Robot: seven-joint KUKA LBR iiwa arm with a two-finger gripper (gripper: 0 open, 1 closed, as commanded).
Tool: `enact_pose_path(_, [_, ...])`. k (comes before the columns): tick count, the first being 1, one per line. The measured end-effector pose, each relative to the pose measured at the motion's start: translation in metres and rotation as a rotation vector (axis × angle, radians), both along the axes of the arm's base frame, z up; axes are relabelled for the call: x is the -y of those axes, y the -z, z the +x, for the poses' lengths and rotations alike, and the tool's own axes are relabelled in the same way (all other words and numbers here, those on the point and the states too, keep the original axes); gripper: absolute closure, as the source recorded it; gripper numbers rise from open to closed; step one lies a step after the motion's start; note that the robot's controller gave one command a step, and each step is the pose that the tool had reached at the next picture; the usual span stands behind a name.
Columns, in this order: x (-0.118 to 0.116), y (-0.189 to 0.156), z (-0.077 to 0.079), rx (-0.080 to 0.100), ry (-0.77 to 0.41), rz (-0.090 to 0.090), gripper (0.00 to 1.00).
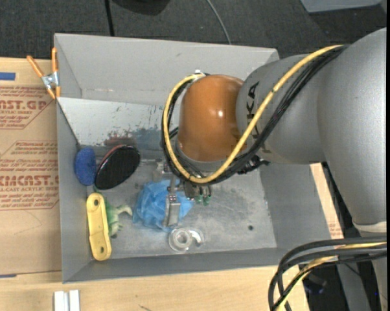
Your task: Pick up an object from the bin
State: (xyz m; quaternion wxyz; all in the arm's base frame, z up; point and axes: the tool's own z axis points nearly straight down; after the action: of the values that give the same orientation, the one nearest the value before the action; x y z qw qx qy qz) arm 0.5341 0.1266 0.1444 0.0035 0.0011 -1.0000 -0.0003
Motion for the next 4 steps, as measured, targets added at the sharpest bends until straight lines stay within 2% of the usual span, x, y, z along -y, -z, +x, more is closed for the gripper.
enact_pose_path(1, [0.000, -0.004, 0.002, 0.007, 0.001, 0.001, 0.00])
enact_pose_path(2, [0.000, 0.018, 0.001, 0.013, 0.051, 0.003, 0.00])
enact_pose_path(3, [-0.008, 0.073, 0.008, 0.012, 0.262, 0.003, 1.00])
enact_pose_path(4, [-0.008, 0.073, 0.008, 0.012, 0.262, 0.003, 1.00])
